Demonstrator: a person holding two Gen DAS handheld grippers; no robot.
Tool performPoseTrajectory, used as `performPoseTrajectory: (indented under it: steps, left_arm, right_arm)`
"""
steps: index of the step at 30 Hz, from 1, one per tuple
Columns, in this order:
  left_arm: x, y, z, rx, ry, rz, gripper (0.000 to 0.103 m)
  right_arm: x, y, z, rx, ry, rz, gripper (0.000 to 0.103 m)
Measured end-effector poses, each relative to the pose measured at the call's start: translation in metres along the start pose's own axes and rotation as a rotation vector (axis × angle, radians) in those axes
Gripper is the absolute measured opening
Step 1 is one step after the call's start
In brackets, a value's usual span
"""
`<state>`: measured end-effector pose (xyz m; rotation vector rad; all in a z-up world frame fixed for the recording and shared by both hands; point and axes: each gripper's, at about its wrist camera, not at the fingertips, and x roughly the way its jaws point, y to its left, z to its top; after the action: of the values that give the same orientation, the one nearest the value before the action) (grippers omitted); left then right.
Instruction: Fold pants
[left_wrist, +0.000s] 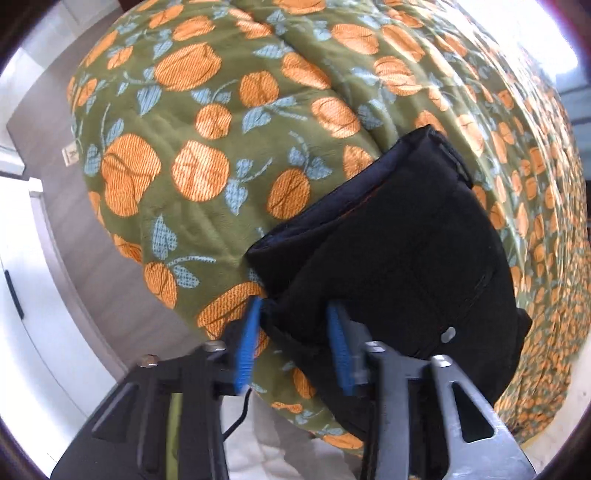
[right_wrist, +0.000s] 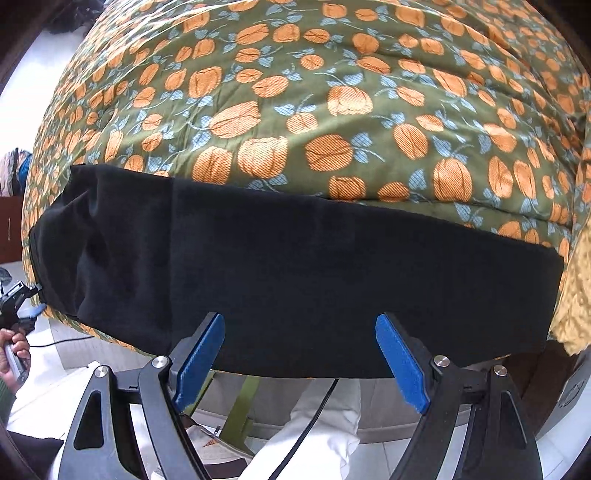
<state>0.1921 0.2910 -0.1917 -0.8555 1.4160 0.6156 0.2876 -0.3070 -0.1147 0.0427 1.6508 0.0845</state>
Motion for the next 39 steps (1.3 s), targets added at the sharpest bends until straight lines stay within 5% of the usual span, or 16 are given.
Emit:
performPoseTrajectory:
  steps: [10,14,18,19,22,28,32,36,39]
  left_arm:
    - [-0.059,-0.037,0.006,0.154,-0.173,0.107,0.01]
    - [-0.026,-0.044,0.03,0.215,-0.104,0.216,0.011]
    - [-0.022,-0.04,0.03,0.217,-0.086,0.274,0.031]
    - [-0.026,-0.041,0.028,0.224,-0.091,0.281,0.044]
    - [-0.048,-0.042,0.019,0.266,-0.124,0.287,0.061]
    - [-0.097,-0.063,-0.015,0.349,-0.24,0.261,0.062]
    - [-0.121,-0.093,-0.044,0.373,-0.318,0.242,0.067]
    - [-0.111,-0.135,-0.073,0.431,-0.322,0.211,0.073]
    - [-0.078,-0.176,-0.086,0.534,-0.303,0.186,0.073]
  right_arm:
    - [0.001,-0.001,0.001,-0.016,-0.005,-0.026,0.084]
    - [0.008,-0.005,-0.001,-0.014,0.001,-0.037,0.084]
    - [0.014,-0.006,-0.002,-0.037,0.01,-0.068,0.084]
    - [0.012,-0.007,-0.002,-0.04,0.005,-0.075,0.084]
    - [0.002,-0.01,-0.005,-0.034,-0.015,-0.098,0.084]
    - [-0.016,-0.023,-0.01,-0.001,-0.057,-0.075,0.084]
    - [-0.006,-0.022,-0.009,-0.097,-0.067,0.0,0.084]
    - [0.016,-0.02,-0.007,-0.22,-0.078,0.032,0.083]
    - [0.016,-0.036,-0.006,-0.172,-0.117,0.051,0.084]
